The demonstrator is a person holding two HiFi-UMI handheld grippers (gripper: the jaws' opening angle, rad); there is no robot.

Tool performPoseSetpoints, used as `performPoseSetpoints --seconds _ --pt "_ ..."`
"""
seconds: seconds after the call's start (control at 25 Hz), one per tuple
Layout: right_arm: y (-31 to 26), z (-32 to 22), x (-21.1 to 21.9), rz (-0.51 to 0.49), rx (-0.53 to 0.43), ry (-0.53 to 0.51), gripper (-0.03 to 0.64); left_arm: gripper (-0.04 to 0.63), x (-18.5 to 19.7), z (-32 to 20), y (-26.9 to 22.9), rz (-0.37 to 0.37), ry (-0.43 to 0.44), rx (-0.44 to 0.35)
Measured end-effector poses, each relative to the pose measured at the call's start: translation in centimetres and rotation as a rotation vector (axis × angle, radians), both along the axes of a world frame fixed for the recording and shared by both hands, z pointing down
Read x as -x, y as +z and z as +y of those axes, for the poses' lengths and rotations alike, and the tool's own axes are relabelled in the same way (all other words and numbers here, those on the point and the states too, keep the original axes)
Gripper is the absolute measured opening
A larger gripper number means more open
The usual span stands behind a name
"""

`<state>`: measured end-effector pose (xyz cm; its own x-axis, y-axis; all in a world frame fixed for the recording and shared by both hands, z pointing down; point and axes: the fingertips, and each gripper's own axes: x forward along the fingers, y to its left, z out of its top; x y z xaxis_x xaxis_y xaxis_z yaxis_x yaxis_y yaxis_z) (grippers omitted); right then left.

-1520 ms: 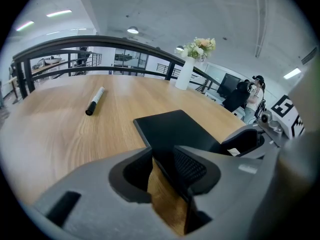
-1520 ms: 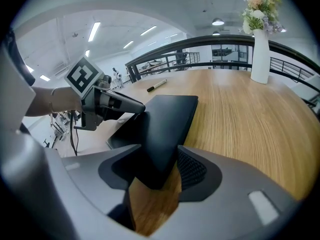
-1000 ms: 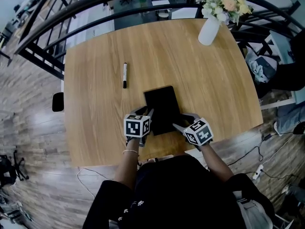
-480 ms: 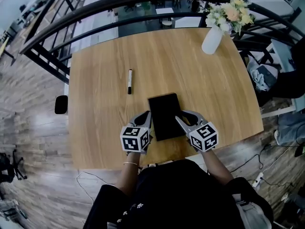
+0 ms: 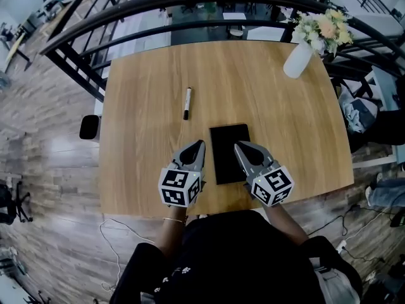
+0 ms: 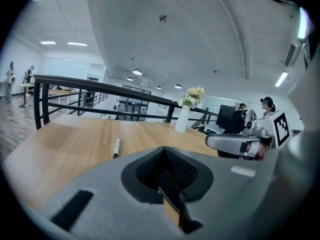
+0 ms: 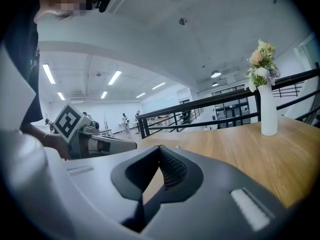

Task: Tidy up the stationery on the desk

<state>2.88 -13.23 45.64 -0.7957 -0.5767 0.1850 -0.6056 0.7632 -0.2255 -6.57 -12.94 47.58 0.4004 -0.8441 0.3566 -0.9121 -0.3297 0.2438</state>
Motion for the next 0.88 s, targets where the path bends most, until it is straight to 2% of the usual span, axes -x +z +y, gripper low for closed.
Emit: performPoseSetpoints --seconds 0.56,0.88 --pt "-1.5 -2.9 7.2 0.005 -0.001 -0.012 0.008 -0.008 5.8 1.1 -1.9 -0.060 -0.080 -0.058" --pt "-0.5 -6.1 11.7 0.044 0.024 0.016 0.008 -0.008 9.8 0.6 -2.5 -0.081 -0.110 -0.079"
